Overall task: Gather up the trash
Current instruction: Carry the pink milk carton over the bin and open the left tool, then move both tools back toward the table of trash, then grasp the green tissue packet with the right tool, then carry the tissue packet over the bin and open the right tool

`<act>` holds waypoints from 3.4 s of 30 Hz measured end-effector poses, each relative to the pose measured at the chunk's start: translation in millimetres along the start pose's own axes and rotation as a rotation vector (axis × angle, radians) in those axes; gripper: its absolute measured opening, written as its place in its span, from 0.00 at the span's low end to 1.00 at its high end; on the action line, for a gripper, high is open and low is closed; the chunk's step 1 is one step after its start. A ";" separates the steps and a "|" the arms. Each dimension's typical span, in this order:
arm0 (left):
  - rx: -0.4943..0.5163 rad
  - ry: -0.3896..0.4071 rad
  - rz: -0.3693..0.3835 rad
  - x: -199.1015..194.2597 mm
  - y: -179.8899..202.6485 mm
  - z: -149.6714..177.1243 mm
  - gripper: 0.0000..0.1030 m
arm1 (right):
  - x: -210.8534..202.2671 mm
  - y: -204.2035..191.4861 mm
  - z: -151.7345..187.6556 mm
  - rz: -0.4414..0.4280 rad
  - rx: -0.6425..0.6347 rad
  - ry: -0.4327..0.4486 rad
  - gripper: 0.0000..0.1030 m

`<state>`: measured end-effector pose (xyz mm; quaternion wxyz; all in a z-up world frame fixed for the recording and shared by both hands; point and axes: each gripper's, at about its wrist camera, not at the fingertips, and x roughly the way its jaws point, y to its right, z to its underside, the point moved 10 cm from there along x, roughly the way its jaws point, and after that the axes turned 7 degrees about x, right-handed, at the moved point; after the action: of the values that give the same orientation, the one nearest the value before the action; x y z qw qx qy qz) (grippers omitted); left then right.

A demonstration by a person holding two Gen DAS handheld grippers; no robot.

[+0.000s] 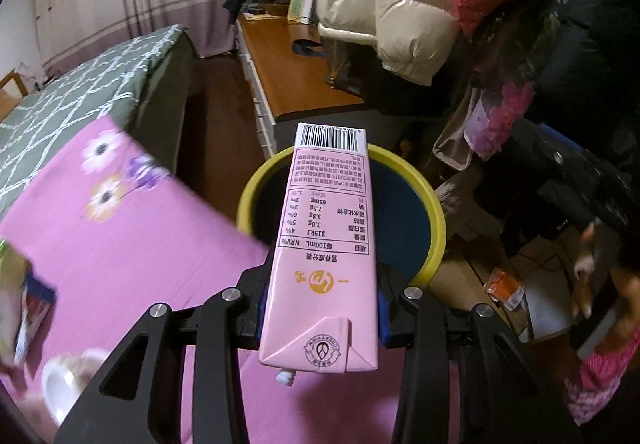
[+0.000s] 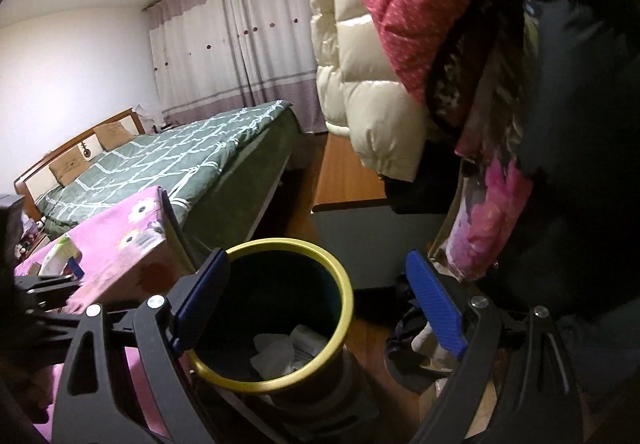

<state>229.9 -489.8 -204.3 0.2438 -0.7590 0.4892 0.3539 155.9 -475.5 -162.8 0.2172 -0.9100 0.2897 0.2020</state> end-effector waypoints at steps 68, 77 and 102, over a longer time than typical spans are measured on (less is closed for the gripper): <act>-1.002 0.257 -1.364 -373.6 -319.9 415.1 0.95 | -61.5 -548.7 218.7 -0.748 -0.523 -0.459 0.39; -0.995 0.261 -1.354 -376.4 -314.5 411.6 0.95 | -80.2 -540.7 198.7 -0.837 -0.457 -0.433 0.03; -0.969 0.259 -1.354 -375.9 -313.5 405.4 0.95 | 19.6 -211.0 6.2 -0.196 -0.106 -0.058 0.03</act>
<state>293.8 141.0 -160.9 -0.0075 -0.9438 -0.2535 0.2121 298.9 -325.2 -118.8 0.1956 -0.9380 0.1820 0.2211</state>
